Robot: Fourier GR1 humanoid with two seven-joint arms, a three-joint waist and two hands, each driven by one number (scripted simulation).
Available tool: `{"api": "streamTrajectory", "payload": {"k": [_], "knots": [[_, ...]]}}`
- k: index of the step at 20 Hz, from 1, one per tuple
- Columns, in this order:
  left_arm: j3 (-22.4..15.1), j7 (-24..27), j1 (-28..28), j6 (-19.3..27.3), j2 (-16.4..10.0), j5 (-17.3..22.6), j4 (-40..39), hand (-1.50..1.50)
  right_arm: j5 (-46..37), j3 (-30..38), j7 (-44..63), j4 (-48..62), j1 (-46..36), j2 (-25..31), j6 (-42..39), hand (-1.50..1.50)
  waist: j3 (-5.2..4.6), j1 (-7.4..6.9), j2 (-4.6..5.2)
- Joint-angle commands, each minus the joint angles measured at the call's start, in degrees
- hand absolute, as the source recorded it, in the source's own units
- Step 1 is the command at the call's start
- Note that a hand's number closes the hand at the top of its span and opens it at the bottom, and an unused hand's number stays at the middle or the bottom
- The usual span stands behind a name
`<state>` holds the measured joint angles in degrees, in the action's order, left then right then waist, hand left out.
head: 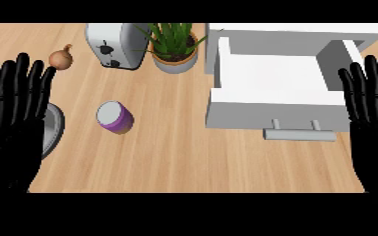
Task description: Pick up the can, place it into the drawer and close the drawer
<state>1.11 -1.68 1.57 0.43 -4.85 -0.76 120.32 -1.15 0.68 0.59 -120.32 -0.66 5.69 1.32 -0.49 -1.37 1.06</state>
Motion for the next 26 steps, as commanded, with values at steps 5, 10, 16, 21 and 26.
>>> {"api": "streamTrajectory", "payload": {"k": [5, 10, 16, 21, 26], "knots": [[-1.3, 2.9, 2.8, -23.0, -8.3, 22.4, -4.3, -1.5, 3.3, -1.0, 1.4, 0.8, -1.7, 0.4, -2.7, -1.5, 0.25, 1.87, -0.78], [3.7, -4.8, 1.2, -32.9, -20.0, 28.5, -15.1, -1.5, 0.0, 2.5, 8.6, 4.8, 4.4, -2.1, 4.3, -1.5, 0.4, 2.22, -0.52], [11.9, -6.4, 4.0, -42.9, -28.8, 40.4, -22.8, -1.5, 5.3, 7.6, 7.8, 1.8, 10.3, 0.2, 0.5, -1.5, 0.51, 1.73, -1.05], [14.2, -9.4, 3.5, -47.1, -31.4, 44.7, -25.3, -1.5, 7.8, 10.5, 6.0, 1.6, 12.3, 0.9, -2.8, -1.5, 0.51, 1.49, -1.09], [16.8, -11.1, 3.8, -50.5, -34.2, 49.9, -29.0, -1.5, 11.3, 13.6, 6.9, -2.9, 16.8, 1.5, -6.0, -1.5, 0.5, 1.54, -1.11]]}}
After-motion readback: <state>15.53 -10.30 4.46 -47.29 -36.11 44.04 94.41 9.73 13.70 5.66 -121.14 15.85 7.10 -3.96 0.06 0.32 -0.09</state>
